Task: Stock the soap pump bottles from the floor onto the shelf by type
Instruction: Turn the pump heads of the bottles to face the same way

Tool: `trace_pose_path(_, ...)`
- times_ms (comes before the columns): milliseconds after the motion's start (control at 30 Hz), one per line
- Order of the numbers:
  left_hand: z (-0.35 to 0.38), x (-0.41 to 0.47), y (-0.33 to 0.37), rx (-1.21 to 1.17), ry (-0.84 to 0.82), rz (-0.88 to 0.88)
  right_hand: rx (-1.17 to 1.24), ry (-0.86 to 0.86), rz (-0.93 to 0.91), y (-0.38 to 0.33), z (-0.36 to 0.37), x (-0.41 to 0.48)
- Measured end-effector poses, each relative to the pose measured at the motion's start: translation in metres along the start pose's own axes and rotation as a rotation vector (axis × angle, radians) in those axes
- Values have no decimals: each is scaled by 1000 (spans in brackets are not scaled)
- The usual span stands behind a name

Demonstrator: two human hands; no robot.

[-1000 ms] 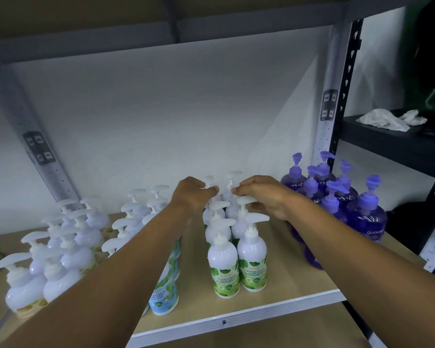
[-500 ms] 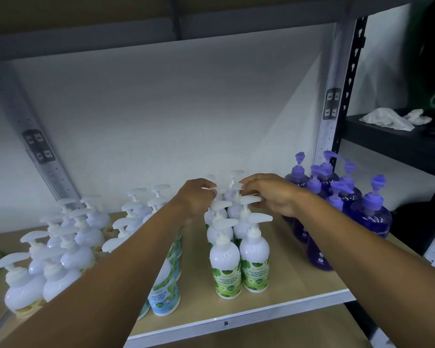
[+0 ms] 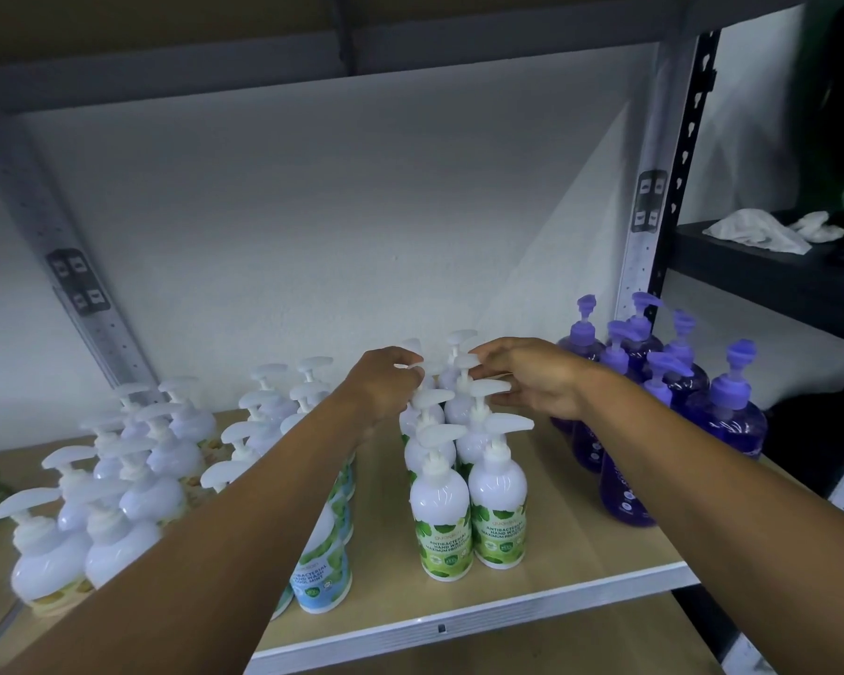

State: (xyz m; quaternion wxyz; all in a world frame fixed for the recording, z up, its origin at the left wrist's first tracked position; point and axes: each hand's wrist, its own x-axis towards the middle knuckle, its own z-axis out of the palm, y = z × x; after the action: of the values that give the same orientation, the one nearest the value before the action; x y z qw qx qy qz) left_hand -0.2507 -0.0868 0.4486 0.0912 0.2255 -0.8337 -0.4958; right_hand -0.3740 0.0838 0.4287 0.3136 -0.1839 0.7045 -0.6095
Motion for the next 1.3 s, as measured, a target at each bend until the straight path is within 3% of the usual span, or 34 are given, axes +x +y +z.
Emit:
trace_pose_path(133, -3, 4, 3, 31, 5, 9, 95, -9, 32, -1, -3, -1)
trace_pose_path(367, -21, 26, 5, -20, 162, 11, 120, 193, -20, -4, -6, 19)
trace_pose_path(533, -27, 42, 1, -23, -17, 6, 6, 154, -42, -3, -1, 40)
trace_pose_path(800, -24, 58, -6, -102, -135, -39, 0, 68, -53, -2, -1, 53)
trace_pose_path(1300, -8, 62, 0, 54, 28, 13, 20, 63, -79, 2, -2, 54)
